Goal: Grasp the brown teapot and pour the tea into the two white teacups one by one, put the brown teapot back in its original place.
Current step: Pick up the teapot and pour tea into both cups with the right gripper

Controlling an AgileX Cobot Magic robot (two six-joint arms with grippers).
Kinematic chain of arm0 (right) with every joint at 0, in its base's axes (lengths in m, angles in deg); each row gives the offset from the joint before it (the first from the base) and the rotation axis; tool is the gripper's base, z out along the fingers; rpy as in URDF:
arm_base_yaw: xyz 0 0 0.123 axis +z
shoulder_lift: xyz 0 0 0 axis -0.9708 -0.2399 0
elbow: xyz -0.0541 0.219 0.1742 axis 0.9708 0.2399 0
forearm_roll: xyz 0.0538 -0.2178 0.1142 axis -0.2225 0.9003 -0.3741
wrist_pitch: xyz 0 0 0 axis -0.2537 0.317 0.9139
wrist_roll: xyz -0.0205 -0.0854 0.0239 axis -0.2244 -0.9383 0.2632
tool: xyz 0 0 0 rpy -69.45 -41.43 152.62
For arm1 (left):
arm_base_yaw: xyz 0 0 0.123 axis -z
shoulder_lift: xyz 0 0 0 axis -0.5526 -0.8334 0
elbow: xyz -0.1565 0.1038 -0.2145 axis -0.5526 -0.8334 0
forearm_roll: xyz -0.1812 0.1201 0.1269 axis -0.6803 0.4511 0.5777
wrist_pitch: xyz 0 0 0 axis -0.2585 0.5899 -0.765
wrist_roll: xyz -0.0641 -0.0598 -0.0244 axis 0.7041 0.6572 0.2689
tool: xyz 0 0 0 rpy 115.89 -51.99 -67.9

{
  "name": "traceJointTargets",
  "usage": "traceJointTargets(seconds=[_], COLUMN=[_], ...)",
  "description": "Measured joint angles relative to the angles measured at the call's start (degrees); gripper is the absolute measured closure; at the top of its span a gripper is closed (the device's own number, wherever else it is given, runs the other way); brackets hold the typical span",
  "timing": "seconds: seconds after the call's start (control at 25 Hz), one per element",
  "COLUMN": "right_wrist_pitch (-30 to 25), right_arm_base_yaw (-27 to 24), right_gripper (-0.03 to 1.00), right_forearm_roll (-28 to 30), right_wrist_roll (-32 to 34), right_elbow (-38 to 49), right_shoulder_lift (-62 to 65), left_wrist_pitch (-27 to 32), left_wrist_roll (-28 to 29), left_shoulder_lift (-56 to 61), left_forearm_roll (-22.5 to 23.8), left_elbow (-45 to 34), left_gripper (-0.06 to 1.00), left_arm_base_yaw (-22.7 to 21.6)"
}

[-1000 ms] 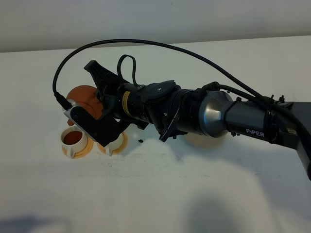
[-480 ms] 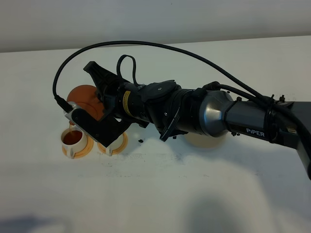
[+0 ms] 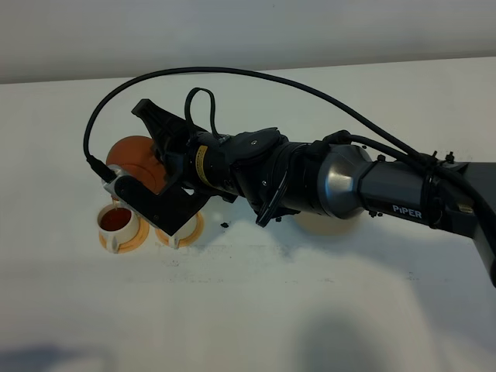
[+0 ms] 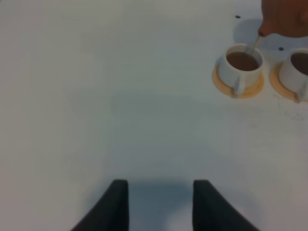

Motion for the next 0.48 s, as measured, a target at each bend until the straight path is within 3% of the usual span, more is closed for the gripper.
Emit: traceJointTargets(seconds=[0.48], right_wrist_pitch=[-0.2], right_arm_base_yaw=[0.6], right_gripper=[0.86], right_forearm_roll=[1.4], right_wrist_roll=[0.0], right_elbow=[0.0], right_shoulder_lift=[0.0], left_wrist_pitch=[0.0], left_wrist_roll=[0.0], left_shoulder_lift=[0.0], left_forearm_roll=[0.0], left_elbow=[0.0], left_gripper=[0.62], left_arm_base_yaw=[0.0])
